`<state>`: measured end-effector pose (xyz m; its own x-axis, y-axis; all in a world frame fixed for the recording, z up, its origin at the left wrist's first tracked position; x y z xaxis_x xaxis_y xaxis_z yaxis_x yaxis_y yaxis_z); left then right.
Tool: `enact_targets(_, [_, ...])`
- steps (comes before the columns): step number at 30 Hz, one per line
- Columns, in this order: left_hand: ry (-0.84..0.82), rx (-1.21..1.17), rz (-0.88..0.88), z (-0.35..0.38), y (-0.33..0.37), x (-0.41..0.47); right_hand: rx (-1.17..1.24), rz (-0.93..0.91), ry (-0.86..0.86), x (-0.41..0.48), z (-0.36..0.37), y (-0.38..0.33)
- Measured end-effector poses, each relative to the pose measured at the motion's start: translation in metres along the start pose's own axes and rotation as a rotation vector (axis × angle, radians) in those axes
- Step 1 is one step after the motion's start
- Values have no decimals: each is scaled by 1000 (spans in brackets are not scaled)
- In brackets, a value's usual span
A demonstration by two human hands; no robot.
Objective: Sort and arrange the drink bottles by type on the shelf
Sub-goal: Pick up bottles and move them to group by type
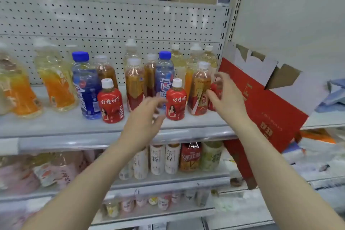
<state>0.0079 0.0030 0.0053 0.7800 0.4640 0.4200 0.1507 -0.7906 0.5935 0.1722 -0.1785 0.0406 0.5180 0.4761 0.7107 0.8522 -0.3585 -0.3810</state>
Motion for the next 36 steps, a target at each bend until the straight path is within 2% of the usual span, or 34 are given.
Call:
enact_targets(2, [14, -64, -113, 9, 0, 24, 118, 136, -35, 15, 14, 3])
enact_targets(5, [-24, -114, -298, 29, -3, 50, 184, 228, -65, 28, 39, 12])
enact_targets(11, [-51, -184, -382, 66, 0, 65, 268, 312, -63, 29, 66, 34])
enact_targets(17, [50, -209, -422, 86, 5, 70, 238, 294, -112, 18, 70, 50])
enact_targets(27, [193, -609, -528, 55, 8, 41, 495, 244, -127, 8, 80, 51])
enact_targets(32, [262, -751, -607, 25, 2, 0, 519, 185, -57, 4, 71, 30])
enact_targets(36, [316, -789, -672, 6, -12, -53, 648, 133, -107, -13, 69, -7])
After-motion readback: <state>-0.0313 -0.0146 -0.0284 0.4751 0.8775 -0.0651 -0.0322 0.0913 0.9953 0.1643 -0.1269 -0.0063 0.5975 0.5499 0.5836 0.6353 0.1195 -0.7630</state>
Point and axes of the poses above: each hand's wrist, its own x-axis towards the middle knuckle, its own z-axis out of the palm, y = z × x, the point moved 1 cm from there along x, towards the middle knuckle, and after that the axes turned 11 degrees about -z, right-handed, at the moved point
